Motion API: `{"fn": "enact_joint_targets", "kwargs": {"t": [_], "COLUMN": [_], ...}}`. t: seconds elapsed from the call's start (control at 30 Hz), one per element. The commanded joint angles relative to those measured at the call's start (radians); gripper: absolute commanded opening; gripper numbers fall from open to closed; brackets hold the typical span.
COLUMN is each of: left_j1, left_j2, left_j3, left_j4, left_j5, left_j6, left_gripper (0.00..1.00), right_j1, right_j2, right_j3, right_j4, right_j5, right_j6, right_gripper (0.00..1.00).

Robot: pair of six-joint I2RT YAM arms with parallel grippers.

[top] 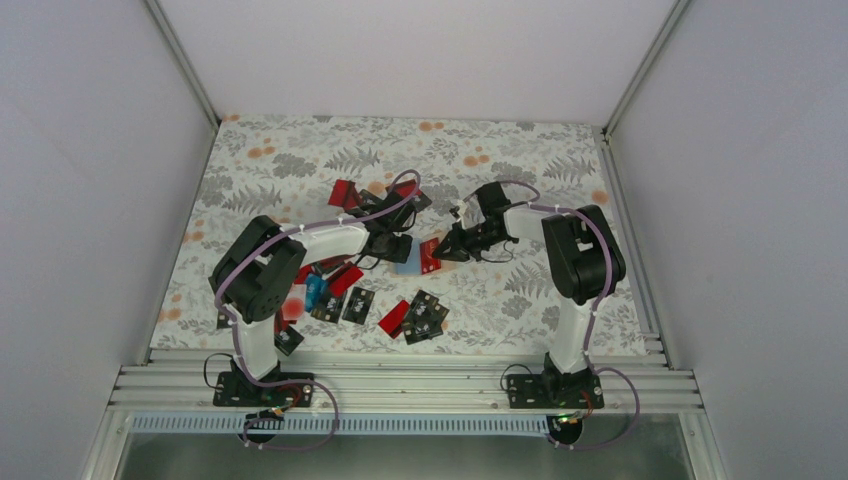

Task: Put the credit cards into the card holder

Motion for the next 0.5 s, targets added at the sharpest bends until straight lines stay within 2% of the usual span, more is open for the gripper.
{"fn": "enact_joint_targets", "kwargs": {"t": [0.0, 0.47], "left_j1": [0.002, 0.003], "left_j2": [0.023, 0.027], "left_j3": [-0.024, -0.02], "left_j4": [-0.023, -0.027], "left_j5": [-0.015, -0.015], "left_j6": [0.01, 0.013], "left_gripper": [0.03, 0.03], "right_j1": [-0.004, -0.005], "right_j2": [-0.009, 0.024], "right_j3": [0.022, 0.028], "right_j4": [0.038, 0.066], "right_j5": [0.009, -0.009], "right_j6": [0.003, -0.005], "right_gripper": [0.04, 0.04]}}
